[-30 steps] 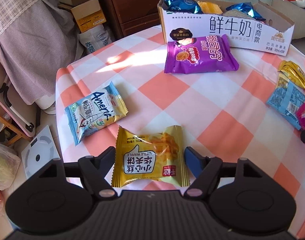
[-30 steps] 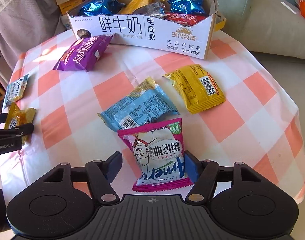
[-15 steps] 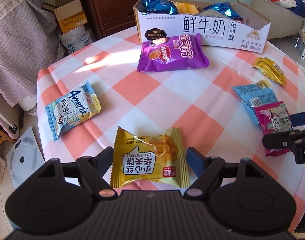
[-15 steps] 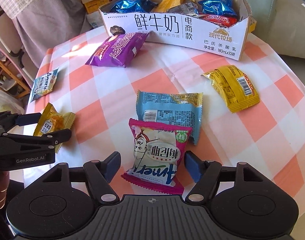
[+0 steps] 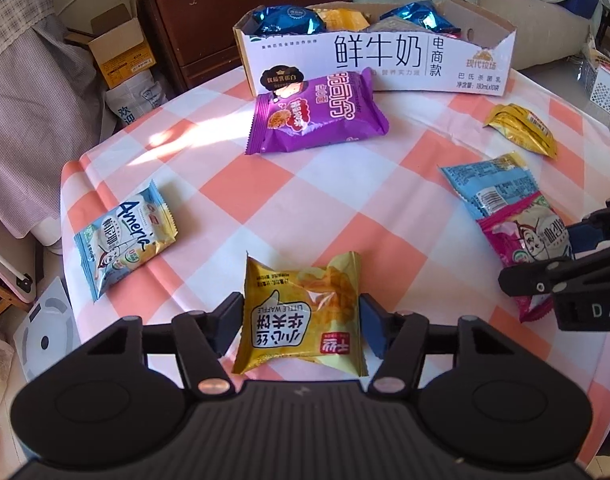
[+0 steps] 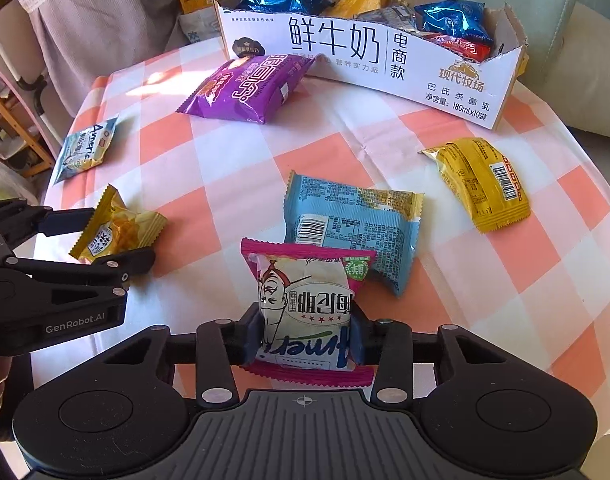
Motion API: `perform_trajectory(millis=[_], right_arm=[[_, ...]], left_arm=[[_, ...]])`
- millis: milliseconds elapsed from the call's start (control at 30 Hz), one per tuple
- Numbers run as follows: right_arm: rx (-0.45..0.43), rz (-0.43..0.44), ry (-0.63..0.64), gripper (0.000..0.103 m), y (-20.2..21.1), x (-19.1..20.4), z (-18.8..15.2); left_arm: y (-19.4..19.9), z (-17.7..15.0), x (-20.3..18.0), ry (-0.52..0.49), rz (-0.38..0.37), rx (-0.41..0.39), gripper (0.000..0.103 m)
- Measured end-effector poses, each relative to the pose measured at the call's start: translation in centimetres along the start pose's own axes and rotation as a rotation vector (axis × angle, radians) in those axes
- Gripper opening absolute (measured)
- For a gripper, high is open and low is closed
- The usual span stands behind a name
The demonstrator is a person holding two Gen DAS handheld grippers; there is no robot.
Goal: Organize snacks
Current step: 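Close left tool on yellow waffle bag while right tool closes on pink Amerie packet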
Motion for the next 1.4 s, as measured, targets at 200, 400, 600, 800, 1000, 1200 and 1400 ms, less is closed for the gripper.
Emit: perform_trajectory(millis=[200,400,600,800,1000,1200,1400], right_arm=[[-0.059,0.041,0.015,0.037,1.2,0.8,0.7],[-0.092,0.031,0.038,0.037,1.7,1.1,1.3],[-0.127,0.022,0.060,0.036,2.2,1.4,1.7],[-0.161,0.017,0.059,0.036,2.8,1.2,2.5],[-0.181,0.015,0.072,0.036,3.2,1.3,3.3],[-0.217,0.021,0.079,0.036,4.3,0.9,4.9],[-0.260,0.027,0.044,0.036,5.4,0.0,7.0]], left_arm=[[1.2,0.9,0.0,0.014,-0.011,-0.051,0.058],[2.0,1.6,-0.4,-0.026,0.035,-0.090,0.058],[2.4,2.1,-0.5,-0.025,0.046,-0.114,0.058],[2.9,2.7,-0.4,-0.011,0.047,-0.137,0.058],[3.4,3.5,-0.5,-0.016,0.054,-0.158,0.058],[4.7,5.3,-0.2,-0.040,0.058,-0.209,0.058],[5.7,8.0,1.0,-0.013,0.050,-0.267,0.058]])
Point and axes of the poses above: each gripper's, at about its wrist camera, not at the fingertips, and y roughly against the way its jaws point, x to its left, z to its top, the point moved 7 cm from there along -y, roughly the way its jaws point, and after that the axes turned 5 degrees about -z, right-handed, at the moved point
